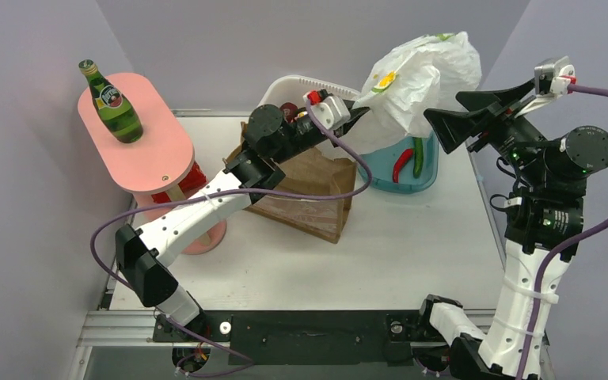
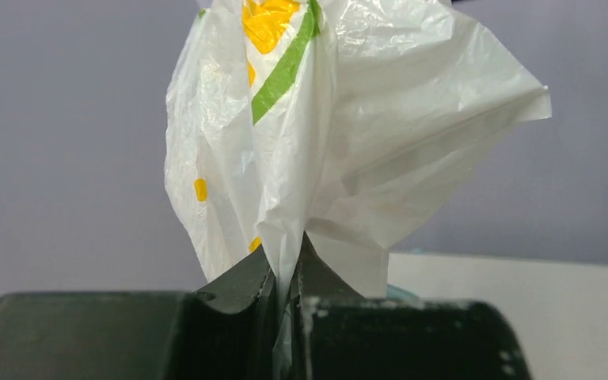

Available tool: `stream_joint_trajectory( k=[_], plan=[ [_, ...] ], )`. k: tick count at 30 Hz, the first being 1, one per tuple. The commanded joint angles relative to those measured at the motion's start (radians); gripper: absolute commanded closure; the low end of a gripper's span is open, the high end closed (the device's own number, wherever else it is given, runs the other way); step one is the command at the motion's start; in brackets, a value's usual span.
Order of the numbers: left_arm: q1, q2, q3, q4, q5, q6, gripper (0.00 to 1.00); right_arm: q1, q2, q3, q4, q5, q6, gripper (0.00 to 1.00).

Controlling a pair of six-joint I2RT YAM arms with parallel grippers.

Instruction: Untie the knot of the grocery bags and take out the mixed food

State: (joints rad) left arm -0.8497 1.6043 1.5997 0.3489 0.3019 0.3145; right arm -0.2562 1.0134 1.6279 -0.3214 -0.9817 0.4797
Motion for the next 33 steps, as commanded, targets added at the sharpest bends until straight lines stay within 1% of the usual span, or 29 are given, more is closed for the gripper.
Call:
stream_joint_trajectory(
  k=[1,2,3,4,5,9,10,11,12,15,17,19,20,21,22,23,24,25,26,27,28,29,30,31,32,33],
  plan=[
    [0.011,-0.051,0.087,0.014,0.183,-0.359,1.00,0.109,-0.019,-0.019,-0.045,0.130,-0.305,0.13],
    [0.012,-0.051,0.091,0.027,0.230,-0.389,1.00,0.165,-0.016,-0.021,-0.064,0.145,-0.400,0.13],
    [0.013,-0.044,0.107,0.046,0.253,-0.447,1.00,0.194,-0.011,-0.022,-0.083,0.168,-0.436,0.12],
    [0.013,-0.039,0.127,0.056,0.292,-0.480,1.00,0.253,-0.005,-0.024,-0.087,0.179,-0.507,0.12],
    [0.016,-0.029,0.137,0.081,0.330,-0.545,1.00,0.311,-0.002,-0.026,-0.095,0.200,-0.544,0.12],
    [0.024,0.015,0.211,0.161,0.396,-0.762,1.00,0.484,0.013,-0.025,-0.142,0.280,-0.778,0.11],
    [0.026,0.031,0.232,0.197,0.405,-0.837,1.00,0.507,0.017,-0.029,-0.147,0.302,-0.797,0.11],
    [0.031,0.036,0.241,0.213,0.416,-0.869,1.00,0.550,0.019,-0.035,-0.151,0.307,-0.828,0.11],
    [0.032,0.046,0.253,0.239,0.420,-0.922,1.00,0.567,0.024,-0.037,-0.165,0.314,-0.843,0.11],
    [0.031,0.059,0.273,0.271,0.453,-0.984,1.00,0.647,0.030,-0.055,-0.194,0.351,-0.914,0.10],
    [0.027,0.063,0.280,0.278,0.463,-1.024,1.00,0.672,0.032,-0.080,-0.184,0.392,-0.936,0.10],
    [0.023,0.066,0.277,0.300,0.468,-1.069,1.00,0.681,0.025,-0.118,-0.091,0.416,-0.930,0.10],
    [0.021,0.067,0.277,0.305,0.473,-1.088,1.00,0.690,0.021,-0.152,-0.054,0.439,-0.917,0.13],
    [0.020,0.068,0.278,0.301,0.475,-1.093,1.00,0.694,0.017,-0.164,0.002,0.446,-0.896,0.24],
    [0.019,0.068,0.278,0.295,0.476,-1.091,1.00,0.700,0.017,-0.171,0.015,0.449,-0.890,0.33],
    [0.018,0.065,0.281,0.274,0.473,-1.077,1.00,0.701,0.025,-0.168,0.025,0.445,-0.877,0.58],
    [0.020,0.059,0.286,0.256,0.472,-1.063,0.93,0.702,0.028,-0.156,0.024,0.440,-0.864,0.71],
    [0.021,0.054,0.295,0.196,0.470,-1.013,0.87,0.702,0.031,-0.152,0.020,0.440,-0.859,0.93],
    [0.024,0.039,0.298,0.160,0.464,-0.977,0.71,0.699,0.029,-0.149,0.018,0.448,-0.848,0.98],
    [0.027,0.011,0.295,0.075,0.455,-0.896,0.62,0.694,0.021,-0.152,0.017,0.451,-0.843,1.00],
    [0.039,-0.005,0.288,0.035,0.424,-0.857,0.54,0.678,0.015,-0.158,0.017,0.452,-0.829,1.00],
    [0.048,-0.042,0.267,-0.043,0.411,-0.768,0.53,0.664,0.006,-0.161,0.017,0.447,-0.814,1.00],
    [0.074,-0.060,0.258,-0.086,0.401,-0.709,0.52,0.627,0.004,-0.165,0.016,0.441,-0.777,1.00],
    [0.101,-0.098,0.240,-0.182,0.392,-0.587,0.51,0.602,0.003,-0.162,0.017,0.416,-0.749,1.00],
    [0.117,-0.117,0.231,-0.229,0.360,-0.520,0.50,0.548,0.003,-0.159,0.016,0.401,-0.685,1.00],
    [0.152,-0.159,0.201,-0.305,0.354,-0.371,0.47,0.498,0.009,-0.148,0.014,0.372,-0.653,1.00]
  ],
)
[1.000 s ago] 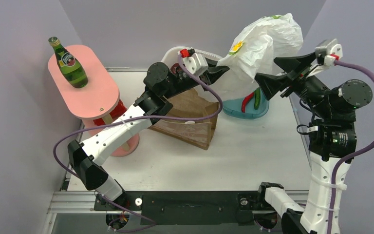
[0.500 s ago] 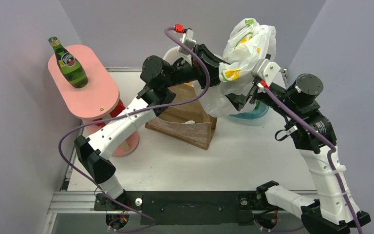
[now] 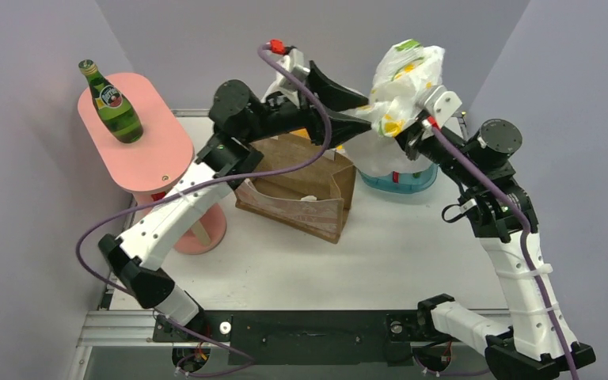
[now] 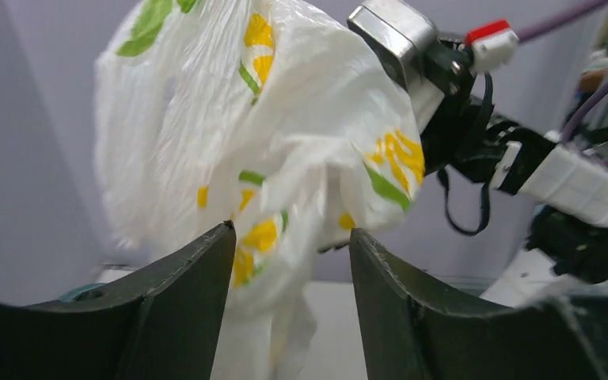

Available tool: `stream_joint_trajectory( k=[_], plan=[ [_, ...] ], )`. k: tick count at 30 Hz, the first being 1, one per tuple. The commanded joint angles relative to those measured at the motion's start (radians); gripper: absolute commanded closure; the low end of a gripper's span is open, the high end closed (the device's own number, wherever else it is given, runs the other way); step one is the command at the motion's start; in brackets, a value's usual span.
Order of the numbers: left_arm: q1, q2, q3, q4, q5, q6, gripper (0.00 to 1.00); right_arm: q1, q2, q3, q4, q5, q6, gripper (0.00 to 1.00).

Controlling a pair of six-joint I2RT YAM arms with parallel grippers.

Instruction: Untie the knot of the grocery bags and take out the mixed food

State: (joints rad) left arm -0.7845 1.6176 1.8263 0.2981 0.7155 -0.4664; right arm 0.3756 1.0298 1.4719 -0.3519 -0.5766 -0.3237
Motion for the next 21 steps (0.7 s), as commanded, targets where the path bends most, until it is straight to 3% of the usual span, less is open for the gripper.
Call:
stream_joint_trajectory(
  k=[1,2,5,8,11,16,20,21],
  plan=[
    [0.101,-0.195,-0.070,-0.298,-0.061,0.499,0.45,-0.158,-0.002,0.014,0.041,-0.049,0.210,1.00],
    [0.115,-0.244,-0.096,-0.361,-0.069,0.688,0.42,-0.195,0.009,0.029,0.036,-0.086,0.238,1.00],
    [0.103,-0.351,-0.264,-0.376,-0.105,1.023,0.37,-0.221,0.049,0.055,-0.004,-0.154,0.337,1.00],
    [-0.013,-0.375,-0.261,-0.480,-0.203,1.368,0.40,-0.220,0.088,0.066,-0.012,-0.264,0.446,1.00],
    [-0.094,-0.338,-0.171,-0.546,-0.282,1.430,0.43,-0.211,0.131,0.072,-0.011,-0.356,0.561,1.00],
    [-0.178,-0.291,-0.134,-0.507,-0.374,1.504,0.50,-0.166,0.136,0.047,-0.022,-0.397,0.627,1.00],
    [-0.208,-0.260,-0.115,-0.456,-0.427,1.437,0.36,-0.136,0.121,0.026,-0.026,-0.395,0.629,1.00],
    [-0.208,-0.268,-0.128,-0.409,-0.426,1.415,0.18,-0.134,0.121,0.024,-0.029,-0.395,0.630,1.00]
  ],
)
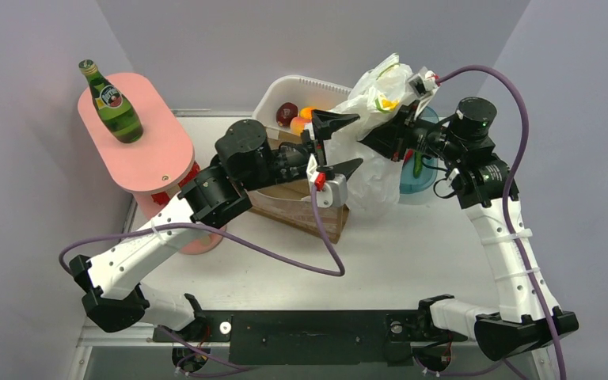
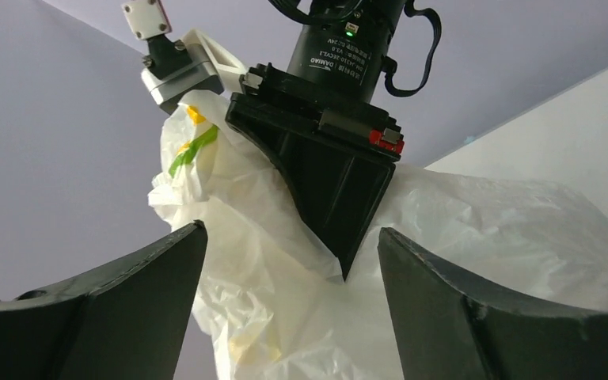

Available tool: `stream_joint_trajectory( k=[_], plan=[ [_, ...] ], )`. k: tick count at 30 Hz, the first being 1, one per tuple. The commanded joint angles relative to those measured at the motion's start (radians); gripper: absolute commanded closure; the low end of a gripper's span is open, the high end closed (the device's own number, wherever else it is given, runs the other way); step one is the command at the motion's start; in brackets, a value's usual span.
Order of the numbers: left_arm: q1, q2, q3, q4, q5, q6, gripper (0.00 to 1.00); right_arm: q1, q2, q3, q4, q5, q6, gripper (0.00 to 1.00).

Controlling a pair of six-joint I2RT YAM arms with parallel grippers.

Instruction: Untie the knot of the grocery bags and take out the mixed food

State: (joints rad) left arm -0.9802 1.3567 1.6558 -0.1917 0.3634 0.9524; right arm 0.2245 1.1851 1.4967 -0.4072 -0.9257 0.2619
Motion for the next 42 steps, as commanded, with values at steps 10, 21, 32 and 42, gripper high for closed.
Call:
stream_joint_trajectory(
  k=[10,21,32,42],
  plan=[
    [0.034,0.017,0.095,-0.103,0.015,-0.013,0.02,0.053,-0.030,0.006,-0.024,-0.110,0.034,1.00],
    [0.049,0.018,-0.015,-0.252,0.067,0.274,0.02,0.222,0.007,0.034,0.096,-0.227,0.170,1.00],
    [0.111,0.017,-0.087,-0.324,0.093,0.330,0.03,0.261,0.000,0.048,0.160,-0.308,0.248,1.00],
    [0.167,-0.074,-0.237,-0.168,0.091,0.245,0.03,0.207,-0.032,0.007,0.148,-0.229,0.250,1.00]
  ],
)
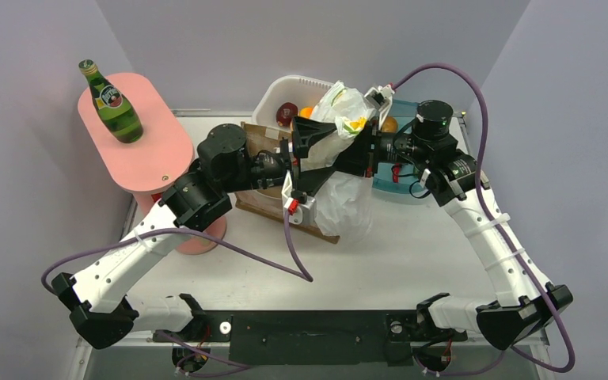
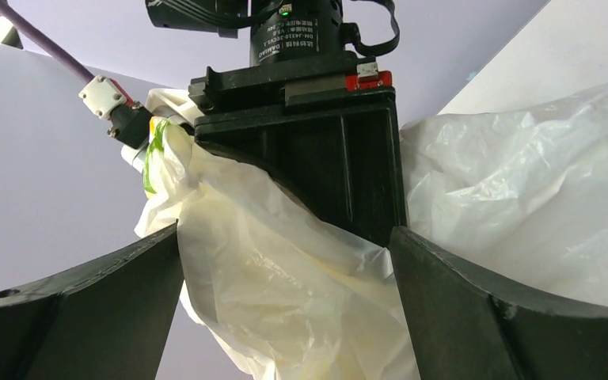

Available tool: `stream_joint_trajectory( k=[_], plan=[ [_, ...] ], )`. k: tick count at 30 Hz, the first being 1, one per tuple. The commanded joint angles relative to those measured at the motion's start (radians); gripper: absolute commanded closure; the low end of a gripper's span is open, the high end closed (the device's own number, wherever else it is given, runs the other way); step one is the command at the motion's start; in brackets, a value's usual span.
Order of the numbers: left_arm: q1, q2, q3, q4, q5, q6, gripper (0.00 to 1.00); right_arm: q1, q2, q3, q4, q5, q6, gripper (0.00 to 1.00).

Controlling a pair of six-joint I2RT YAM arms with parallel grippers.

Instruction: Untie the knot of the grocery bags and take out the mixed food

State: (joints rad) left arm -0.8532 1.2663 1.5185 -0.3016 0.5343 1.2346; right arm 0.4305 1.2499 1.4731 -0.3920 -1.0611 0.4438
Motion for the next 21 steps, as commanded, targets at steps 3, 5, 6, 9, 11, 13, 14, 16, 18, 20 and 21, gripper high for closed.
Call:
stream_joint_trajectory(
  k=[3,5,6,9,11,13,14,16,18,20,21],
  plan=[
    [0.040,-0.041,-0.180,0.076,-0.055,-0.111,0.03,-0.059,-0.103,0.006,0.114,-0.014,0.086,1.00],
    [0.037,-0.071,-0.180,0.060,-0.028,-0.120,0.03,-0.093,-0.102,0.000,0.105,0.011,0.098,1.00],
    [0.035,-0.088,-0.177,0.059,-0.015,-0.137,0.03,-0.104,-0.102,-0.002,0.102,0.021,0.105,1.00],
    [0.018,-0.116,-0.183,0.081,-0.002,-0.161,0.03,-0.125,-0.101,-0.015,0.099,0.028,0.113,1.00],
    [-0.002,-0.124,-0.182,0.088,-0.017,-0.155,0.03,-0.120,-0.102,-0.027,0.105,0.023,0.124,1.00],
    [-0.016,-0.117,-0.174,0.104,-0.026,-0.153,0.03,-0.110,-0.105,-0.040,0.108,0.015,0.129,1.00],
    [-0.020,-0.111,-0.172,0.114,-0.034,-0.154,0.03,-0.107,-0.105,-0.042,0.108,0.012,0.131,1.00],
    [-0.036,-0.099,-0.171,0.151,-0.048,-0.150,0.03,-0.090,-0.106,-0.052,0.111,-0.001,0.135,1.00],
    [-0.048,-0.079,-0.159,0.186,-0.059,-0.155,0.03,-0.065,-0.108,-0.061,0.109,-0.017,0.131,1.00],
    [-0.055,-0.048,-0.137,0.206,-0.064,-0.174,0.03,-0.023,-0.110,-0.069,0.111,-0.034,0.120,1.00],
    [-0.057,-0.024,-0.129,0.205,-0.066,-0.185,0.03,-0.012,-0.110,-0.067,0.113,-0.043,0.105,1.00]
  ],
)
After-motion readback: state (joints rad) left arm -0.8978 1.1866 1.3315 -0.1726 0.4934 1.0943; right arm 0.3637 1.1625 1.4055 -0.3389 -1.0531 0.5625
